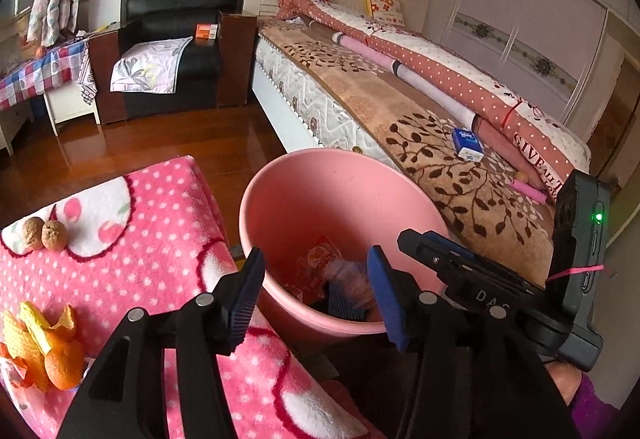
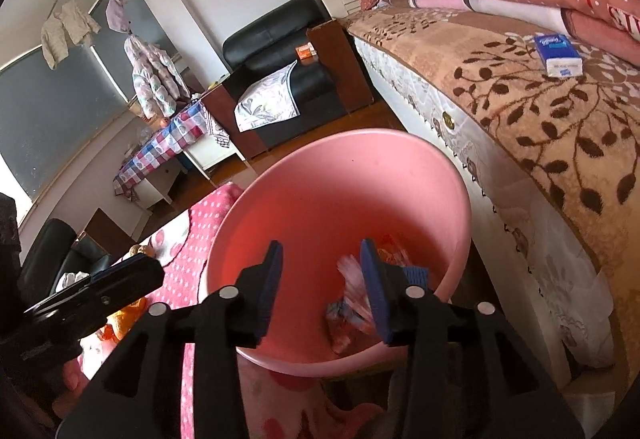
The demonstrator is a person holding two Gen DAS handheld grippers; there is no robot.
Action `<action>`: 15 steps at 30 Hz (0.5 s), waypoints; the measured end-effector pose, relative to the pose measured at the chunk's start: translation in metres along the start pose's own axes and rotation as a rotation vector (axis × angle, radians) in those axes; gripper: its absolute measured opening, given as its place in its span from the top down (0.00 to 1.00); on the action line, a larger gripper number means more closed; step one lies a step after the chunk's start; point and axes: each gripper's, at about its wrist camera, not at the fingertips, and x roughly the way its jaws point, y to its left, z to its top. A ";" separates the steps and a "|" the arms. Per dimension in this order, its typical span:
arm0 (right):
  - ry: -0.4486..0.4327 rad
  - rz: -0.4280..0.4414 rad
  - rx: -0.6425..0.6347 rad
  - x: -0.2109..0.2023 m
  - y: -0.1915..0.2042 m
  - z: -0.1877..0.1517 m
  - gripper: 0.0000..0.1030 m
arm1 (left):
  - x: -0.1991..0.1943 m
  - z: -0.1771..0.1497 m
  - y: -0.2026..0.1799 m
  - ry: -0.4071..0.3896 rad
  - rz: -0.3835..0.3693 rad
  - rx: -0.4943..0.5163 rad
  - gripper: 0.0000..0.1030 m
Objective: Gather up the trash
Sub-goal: 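Carry both wrappers over the pink bucket and open both tools to drop them, then move both open tools back over the table toward the remaining trash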
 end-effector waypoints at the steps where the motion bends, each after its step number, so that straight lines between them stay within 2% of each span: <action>1: 0.000 0.000 -0.006 0.000 0.001 0.001 0.58 | -0.002 0.000 0.001 -0.003 0.001 -0.001 0.49; 11: -0.004 0.013 -0.052 -0.007 0.022 -0.006 0.58 | -0.028 -0.011 0.015 -0.035 0.042 -0.030 0.48; 15: 0.005 0.025 -0.087 -0.009 0.037 -0.014 0.58 | -0.047 -0.020 0.027 -0.089 0.121 -0.070 0.48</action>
